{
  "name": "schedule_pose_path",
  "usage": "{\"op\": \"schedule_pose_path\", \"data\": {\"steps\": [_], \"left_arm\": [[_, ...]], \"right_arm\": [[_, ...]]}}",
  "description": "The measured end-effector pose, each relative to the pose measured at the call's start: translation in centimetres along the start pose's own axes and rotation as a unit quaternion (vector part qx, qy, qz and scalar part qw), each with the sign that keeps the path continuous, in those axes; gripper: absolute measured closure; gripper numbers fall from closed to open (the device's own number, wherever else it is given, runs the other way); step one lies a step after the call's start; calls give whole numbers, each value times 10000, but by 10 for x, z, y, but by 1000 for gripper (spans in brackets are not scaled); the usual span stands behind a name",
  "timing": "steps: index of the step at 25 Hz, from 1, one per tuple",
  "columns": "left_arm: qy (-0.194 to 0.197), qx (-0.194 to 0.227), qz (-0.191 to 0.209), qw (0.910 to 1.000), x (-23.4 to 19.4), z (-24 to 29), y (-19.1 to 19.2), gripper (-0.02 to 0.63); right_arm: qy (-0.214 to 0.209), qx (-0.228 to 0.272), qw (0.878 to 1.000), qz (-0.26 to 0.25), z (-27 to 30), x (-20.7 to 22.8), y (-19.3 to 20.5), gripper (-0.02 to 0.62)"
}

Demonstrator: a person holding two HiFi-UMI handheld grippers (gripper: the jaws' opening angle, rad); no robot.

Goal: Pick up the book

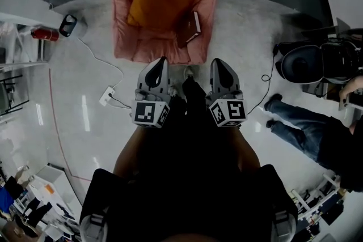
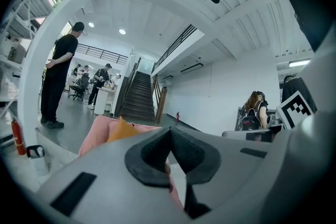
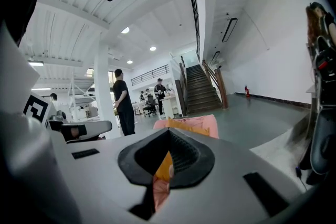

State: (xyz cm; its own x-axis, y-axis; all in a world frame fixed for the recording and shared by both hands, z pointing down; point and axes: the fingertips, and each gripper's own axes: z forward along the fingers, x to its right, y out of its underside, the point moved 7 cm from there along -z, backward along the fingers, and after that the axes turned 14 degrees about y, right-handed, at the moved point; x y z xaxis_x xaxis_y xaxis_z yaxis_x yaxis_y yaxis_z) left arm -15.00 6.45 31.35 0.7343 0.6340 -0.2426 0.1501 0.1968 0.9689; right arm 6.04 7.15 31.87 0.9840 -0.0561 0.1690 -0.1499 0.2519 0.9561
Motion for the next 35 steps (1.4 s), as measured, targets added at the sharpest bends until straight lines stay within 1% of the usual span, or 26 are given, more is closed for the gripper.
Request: {"op": "schedule_pose_path", "data": {"steps": [4,9,14,16,18,21,24,27,30,35], "left_arm": [[-83,-35,-22,10000,-9,11,-1,598],[-133,-120,-58,9998,-26,39,-1,598],[-155,-206,4,9997,-40,68,1,598],[-165,-169,-38,9997,-45,78,3,598],[-156,-191,-70,9997,-50,85,8,598],[-171,-359,-98,9992,-58,98,18,598],[-250,-438,-172,9986,-67,108,28,598],[-306,-412,-319,9982,-74,123,38,598],[-264,-330,-339,9985,-78,138,48,598],[-244,-592,-404,9971,-86,154,75,598]], "right_arm": [[-43,-86,9999,71,20,1,3,594],[-107,-178,9997,98,55,9,4,594],[-83,-272,9995,153,86,21,4,594],[-61,-341,9993,173,96,26,8,594],[-36,-436,9989,195,104,30,13,594],[-4,-576,9981,216,120,36,23,594],[25,-709,9971,266,134,41,36,594],[78,-861,9958,291,148,50,49,592],[132,-1048,9940,299,161,58,63,592],[130,-1280,9912,310,182,63,89,591]]}}
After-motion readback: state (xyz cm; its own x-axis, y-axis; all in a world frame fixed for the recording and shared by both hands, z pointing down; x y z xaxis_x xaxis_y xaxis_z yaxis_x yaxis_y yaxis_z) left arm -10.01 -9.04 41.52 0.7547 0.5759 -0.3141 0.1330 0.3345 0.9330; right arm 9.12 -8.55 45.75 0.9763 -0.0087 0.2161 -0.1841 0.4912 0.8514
